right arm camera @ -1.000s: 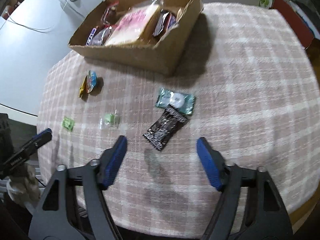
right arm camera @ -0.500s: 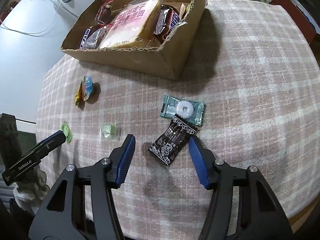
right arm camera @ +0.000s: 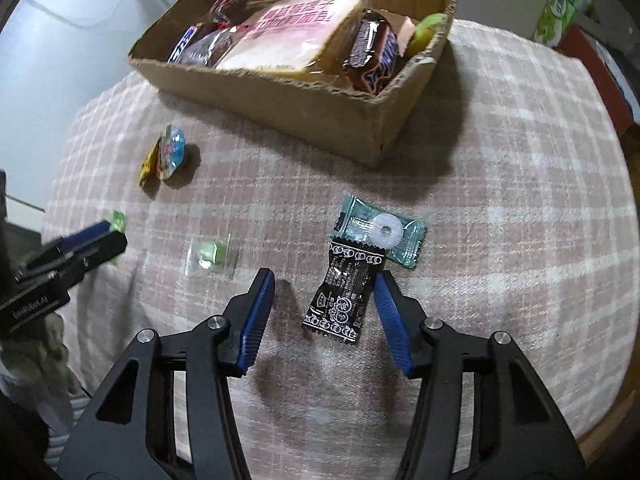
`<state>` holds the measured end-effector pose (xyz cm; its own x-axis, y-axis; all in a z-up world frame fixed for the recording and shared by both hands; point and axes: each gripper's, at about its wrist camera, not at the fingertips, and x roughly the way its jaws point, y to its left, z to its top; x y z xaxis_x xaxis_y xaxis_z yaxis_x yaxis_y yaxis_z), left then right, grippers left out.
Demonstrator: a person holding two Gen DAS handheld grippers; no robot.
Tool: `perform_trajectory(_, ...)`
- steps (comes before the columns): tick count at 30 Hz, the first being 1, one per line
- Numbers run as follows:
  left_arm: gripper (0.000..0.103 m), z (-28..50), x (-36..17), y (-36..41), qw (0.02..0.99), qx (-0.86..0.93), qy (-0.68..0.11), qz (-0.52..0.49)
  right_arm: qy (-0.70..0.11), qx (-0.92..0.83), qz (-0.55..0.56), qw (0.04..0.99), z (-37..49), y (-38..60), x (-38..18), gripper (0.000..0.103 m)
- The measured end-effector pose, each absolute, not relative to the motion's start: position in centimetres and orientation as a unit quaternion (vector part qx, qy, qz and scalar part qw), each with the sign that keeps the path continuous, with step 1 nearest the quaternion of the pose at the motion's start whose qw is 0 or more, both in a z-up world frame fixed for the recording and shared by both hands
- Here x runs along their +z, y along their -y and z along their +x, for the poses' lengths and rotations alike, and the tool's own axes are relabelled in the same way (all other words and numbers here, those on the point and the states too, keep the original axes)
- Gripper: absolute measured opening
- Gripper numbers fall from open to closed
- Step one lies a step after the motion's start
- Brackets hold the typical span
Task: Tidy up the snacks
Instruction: 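Grasp the green candy with the left tool while the right tool grasps the dark printed wrapper, then carry the green candy with the left tool while the right tool carries the dark wrapper into the box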
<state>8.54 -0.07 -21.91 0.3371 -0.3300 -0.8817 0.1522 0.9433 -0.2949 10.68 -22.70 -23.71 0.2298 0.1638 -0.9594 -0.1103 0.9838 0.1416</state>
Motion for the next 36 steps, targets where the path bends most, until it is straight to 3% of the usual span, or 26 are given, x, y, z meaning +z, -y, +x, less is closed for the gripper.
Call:
perform_trajectory(6, 0.026, 8.1, -21.9, 0.2, 0.825, -0.132, -0.549, -0.035, -0.61, 0.082, -0.02, 0.788, 10.5, 21.6, -24.0, 0.042)
perform_trajectory(10, 0.02, 7.7, -22.0, 0.4, 0.831, -0.125, -0.542, -0.02, -0.602, 0.075, -0.033, 0.794, 10.0, 21.4, -23.9, 0.031)
perform_trajectory(11, 0.02, 7.7, -22.0, 0.2, 0.831, -0.124, -0.542, -0.025, -0.602, 0.076, -0.033, 0.794, 10.0, 21.4, -23.9, 0.027)
perform_trajectory(36, 0.019, 6.9, -18.5, -1.3, 0.841, -0.136, -0.519, -0.066, -0.572, 0.083, 0.026, 0.816, 8.6, 24.5, -20.3, 0.026)
